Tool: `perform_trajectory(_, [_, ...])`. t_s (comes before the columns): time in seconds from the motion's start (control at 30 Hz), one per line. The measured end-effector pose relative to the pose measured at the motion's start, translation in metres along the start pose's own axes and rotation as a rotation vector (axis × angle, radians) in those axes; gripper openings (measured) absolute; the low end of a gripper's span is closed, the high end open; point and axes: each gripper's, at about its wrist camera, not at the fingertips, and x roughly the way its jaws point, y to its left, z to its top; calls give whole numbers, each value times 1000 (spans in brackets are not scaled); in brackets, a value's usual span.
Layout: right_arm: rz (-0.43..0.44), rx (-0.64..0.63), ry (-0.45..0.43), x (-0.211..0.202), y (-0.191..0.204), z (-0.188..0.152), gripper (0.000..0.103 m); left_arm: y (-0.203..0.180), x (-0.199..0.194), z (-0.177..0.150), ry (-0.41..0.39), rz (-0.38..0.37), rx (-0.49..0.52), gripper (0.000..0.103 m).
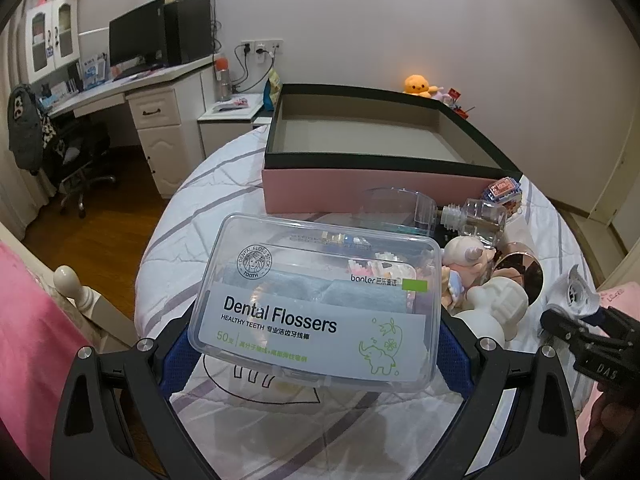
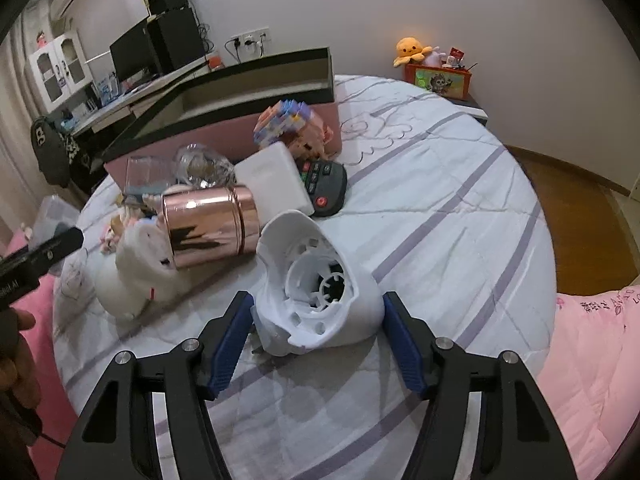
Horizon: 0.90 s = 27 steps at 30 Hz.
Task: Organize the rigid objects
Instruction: 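Lift both items and lower them into the box tray, opening both tools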
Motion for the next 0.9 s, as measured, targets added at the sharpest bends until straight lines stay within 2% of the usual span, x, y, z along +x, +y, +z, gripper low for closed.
perform_trajectory(0.27, [46, 11, -45, -12, -1, 13, 66, 2, -3, 4, -18, 3, -8, 98])
perform_trajectory(0.43, [78, -23, -96, -23, 10, 38, 66, 4, -8, 18, -46, 2, -9, 98])
perform_trajectory(0.7, [114, -132, -219, -28, 44, 113, 66, 5, -14, 71, -148, 11, -1, 98])
perform_trajectory(0.9, [109, -130, -211, 10, 51, 158, 67, 0, 10, 116, -172, 9, 1, 98])
